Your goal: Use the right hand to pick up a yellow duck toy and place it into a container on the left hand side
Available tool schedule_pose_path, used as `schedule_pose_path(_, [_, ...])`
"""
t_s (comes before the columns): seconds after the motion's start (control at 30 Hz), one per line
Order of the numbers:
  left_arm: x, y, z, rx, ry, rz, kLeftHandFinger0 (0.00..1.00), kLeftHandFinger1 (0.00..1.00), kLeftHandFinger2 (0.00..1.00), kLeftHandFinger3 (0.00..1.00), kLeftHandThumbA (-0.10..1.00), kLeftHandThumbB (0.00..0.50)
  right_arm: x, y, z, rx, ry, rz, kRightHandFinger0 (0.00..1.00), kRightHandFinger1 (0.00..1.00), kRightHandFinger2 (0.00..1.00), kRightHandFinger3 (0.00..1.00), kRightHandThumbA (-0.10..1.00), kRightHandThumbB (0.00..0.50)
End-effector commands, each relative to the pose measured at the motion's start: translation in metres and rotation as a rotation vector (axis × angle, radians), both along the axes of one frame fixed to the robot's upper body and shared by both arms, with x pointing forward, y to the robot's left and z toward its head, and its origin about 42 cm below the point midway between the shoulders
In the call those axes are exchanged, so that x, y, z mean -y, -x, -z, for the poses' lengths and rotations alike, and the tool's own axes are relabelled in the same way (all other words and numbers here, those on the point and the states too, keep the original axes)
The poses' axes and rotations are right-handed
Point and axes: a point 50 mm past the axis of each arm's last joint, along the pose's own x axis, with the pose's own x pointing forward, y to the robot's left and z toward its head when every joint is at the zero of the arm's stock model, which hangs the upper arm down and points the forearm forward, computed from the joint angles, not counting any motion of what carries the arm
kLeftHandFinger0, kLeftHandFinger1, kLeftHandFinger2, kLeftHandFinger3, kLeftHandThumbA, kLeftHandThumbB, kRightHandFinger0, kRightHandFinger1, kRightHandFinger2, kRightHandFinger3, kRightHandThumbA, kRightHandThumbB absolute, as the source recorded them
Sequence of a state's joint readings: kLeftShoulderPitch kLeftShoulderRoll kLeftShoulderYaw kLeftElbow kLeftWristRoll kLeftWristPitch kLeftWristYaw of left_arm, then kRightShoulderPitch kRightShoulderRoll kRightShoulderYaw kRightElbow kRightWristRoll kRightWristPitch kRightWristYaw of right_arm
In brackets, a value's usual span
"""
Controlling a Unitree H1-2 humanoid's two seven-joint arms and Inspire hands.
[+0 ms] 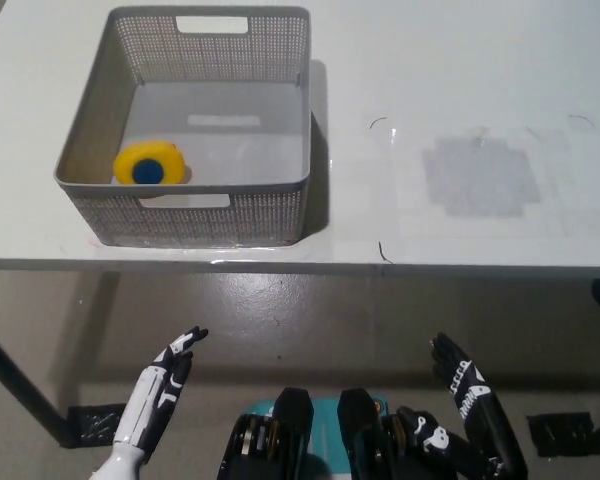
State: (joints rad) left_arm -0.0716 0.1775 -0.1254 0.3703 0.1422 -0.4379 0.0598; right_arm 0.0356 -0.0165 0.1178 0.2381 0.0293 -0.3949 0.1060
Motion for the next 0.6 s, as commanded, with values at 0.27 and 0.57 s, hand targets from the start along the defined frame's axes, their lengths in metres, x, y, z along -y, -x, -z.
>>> schedule_pose_path(0.27, [-0.001,-0.014,-0.017,0.089,0.022,-0.019,1.0,1.0,1.0,1.0,1.0,0.5,-0.006,-0.018,-0.015,0.11,-0.006,-0.006,1.0,1.0,1.0,1.0,1.0,0.422])
schedule_pose_path(0.57, [-0.003,-0.009,-0.017,0.089,0.026,-0.023,1.0,1.0,1.0,1.0,1.0,0.5,-0.006,-0.02,-0.014,0.109,-0.003,-0.007,1.0,1.0,1.0,1.0,1.0,0.372])
